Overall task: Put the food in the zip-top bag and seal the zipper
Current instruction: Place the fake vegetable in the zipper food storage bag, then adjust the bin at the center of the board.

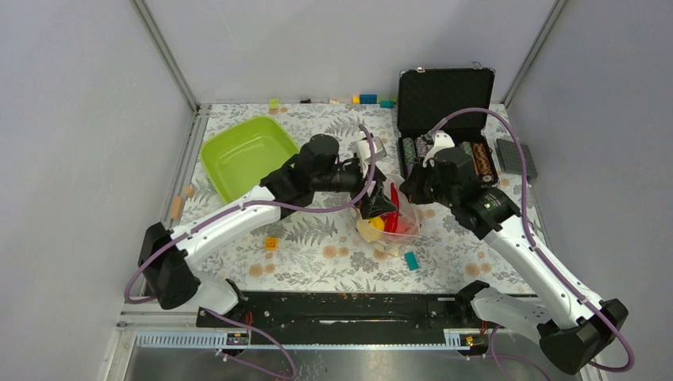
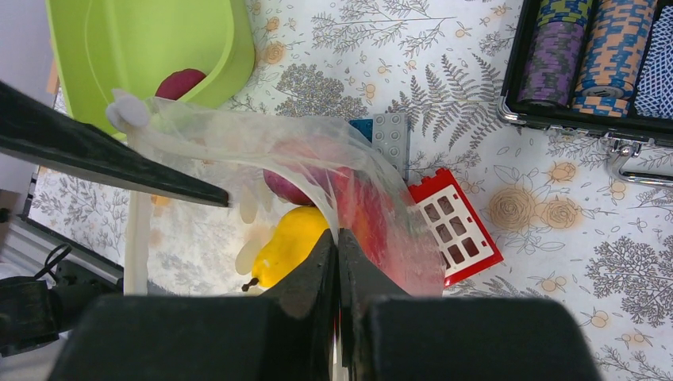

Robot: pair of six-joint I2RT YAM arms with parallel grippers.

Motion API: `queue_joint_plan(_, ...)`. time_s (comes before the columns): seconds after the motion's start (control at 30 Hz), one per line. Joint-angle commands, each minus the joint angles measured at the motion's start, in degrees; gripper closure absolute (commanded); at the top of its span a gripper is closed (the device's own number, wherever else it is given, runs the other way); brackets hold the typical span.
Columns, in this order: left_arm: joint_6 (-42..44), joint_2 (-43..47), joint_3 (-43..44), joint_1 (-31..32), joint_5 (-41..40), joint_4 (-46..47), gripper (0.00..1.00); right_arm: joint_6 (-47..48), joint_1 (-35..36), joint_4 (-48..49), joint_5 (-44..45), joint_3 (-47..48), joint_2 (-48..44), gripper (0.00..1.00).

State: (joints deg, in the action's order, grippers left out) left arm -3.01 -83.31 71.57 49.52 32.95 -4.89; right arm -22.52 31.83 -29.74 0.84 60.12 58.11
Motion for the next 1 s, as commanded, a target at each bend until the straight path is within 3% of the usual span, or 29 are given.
queue_joint_plan(0.0,0.5,6.5,0.9,0.1,-8.8,-3.5,0.01,1.1,0.0,-0.4,1.4,2.1,-1.3,1.00)
queue_joint_plan(0.13,-2.3,13.8,-4.5,-1.9,-25.6,-6.1,0.01,1.7,0.0,-1.0,4.6,1.6,-2.2,1.00)
queue_joint_plan(0.3,-15.6,22.1,-13.3,-14.2,-37.7,-6.2,0.01,2.2,0.0,-1.7,4.2,1.5,-2.6,1.00)
queue_joint_plan(0.4,-24.1,22.7,-16.1,-24.7,-37.7,-9.6,0.01,2.3,-0.1,-2.0,5.3,1.3,-2.7,1.00)
queue_joint_plan(0.53,-27.8,20.8,-18.7,-31.5,-33.6,-13.3,0.01,2.6,0.0,-4.0,6.3,2.2,-2.1,1.00)
queue_joint_plan(0.83,-33.3,19.6,-24.8,-33.5,-44.0,-22.3,0.01,1.7,-0.3,-8.5,8.0,3.0,-1.0,1.00)
queue_joint_plan(0.97,-33.5,18.2,-27.4,-33.5,-39.5,-19.0,0.01,2.1,-0.5,-10.4,7.8,4.7,1.2,1.00)
